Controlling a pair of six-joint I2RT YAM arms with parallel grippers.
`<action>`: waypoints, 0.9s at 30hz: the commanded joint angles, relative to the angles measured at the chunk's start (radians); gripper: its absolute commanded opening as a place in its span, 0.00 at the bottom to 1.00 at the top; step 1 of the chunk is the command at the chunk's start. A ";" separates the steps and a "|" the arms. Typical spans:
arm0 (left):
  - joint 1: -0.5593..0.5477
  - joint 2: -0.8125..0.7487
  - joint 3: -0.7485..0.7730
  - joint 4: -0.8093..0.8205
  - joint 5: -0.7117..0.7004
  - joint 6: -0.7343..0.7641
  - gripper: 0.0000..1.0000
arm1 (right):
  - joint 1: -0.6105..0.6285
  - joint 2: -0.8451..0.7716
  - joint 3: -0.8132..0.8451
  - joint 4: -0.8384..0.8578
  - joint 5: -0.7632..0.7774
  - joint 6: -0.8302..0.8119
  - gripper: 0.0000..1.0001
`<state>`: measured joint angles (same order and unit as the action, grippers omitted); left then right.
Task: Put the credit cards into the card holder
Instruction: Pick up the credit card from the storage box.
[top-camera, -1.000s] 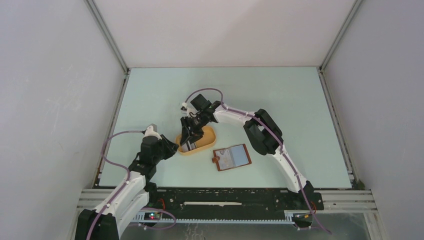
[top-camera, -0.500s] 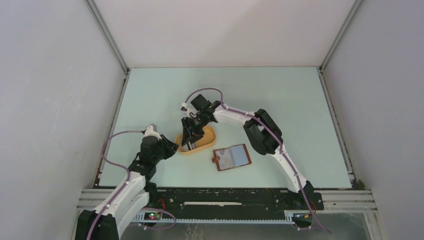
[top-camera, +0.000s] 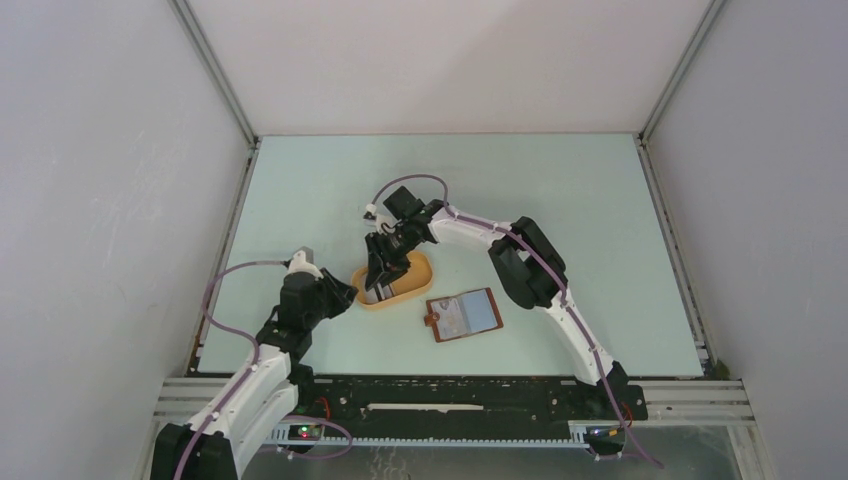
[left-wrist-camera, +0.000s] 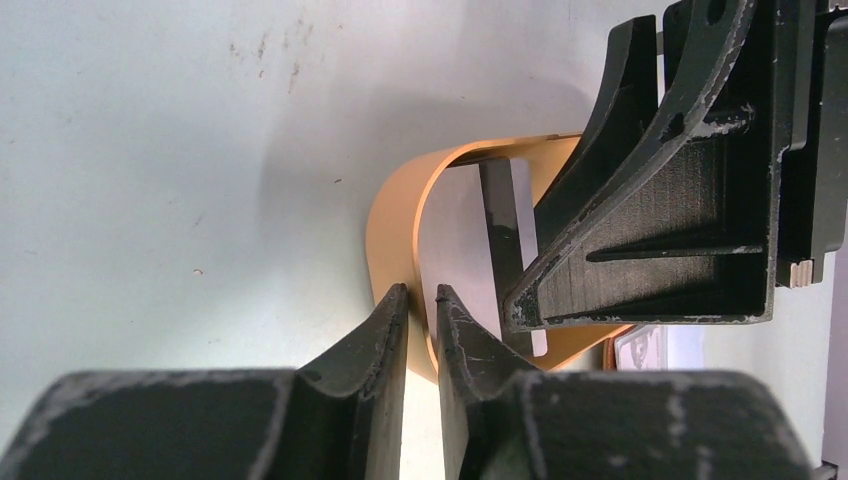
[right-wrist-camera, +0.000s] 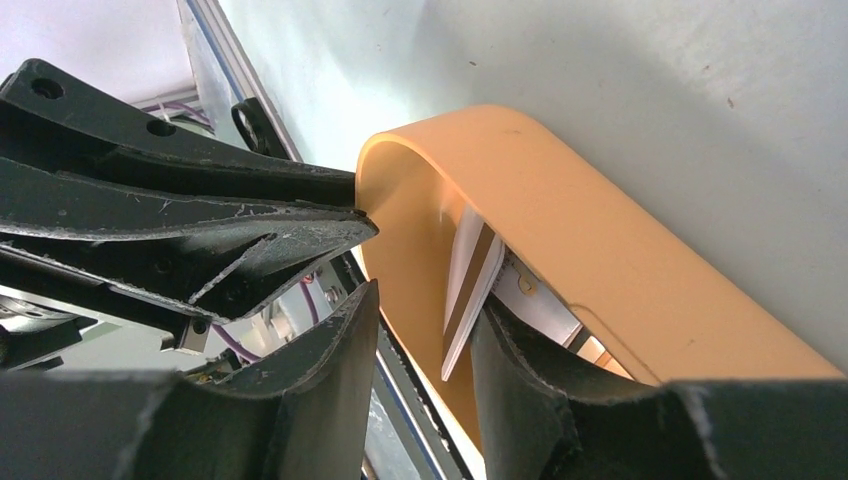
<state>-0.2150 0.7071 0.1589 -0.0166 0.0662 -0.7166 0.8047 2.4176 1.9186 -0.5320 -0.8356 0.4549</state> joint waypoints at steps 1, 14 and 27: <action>-0.003 -0.017 -0.004 0.026 0.027 -0.003 0.21 | -0.008 -0.080 -0.006 0.000 -0.023 -0.011 0.46; -0.004 -0.037 0.001 0.011 0.021 -0.003 0.23 | -0.030 -0.095 -0.019 -0.005 -0.020 -0.022 0.43; -0.003 -0.047 0.005 -0.015 0.019 -0.001 0.23 | -0.047 -0.096 -0.031 0.000 -0.028 -0.023 0.27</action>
<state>-0.2157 0.6716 0.1589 -0.0326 0.0677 -0.7170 0.7658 2.3905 1.8896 -0.5354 -0.8417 0.4507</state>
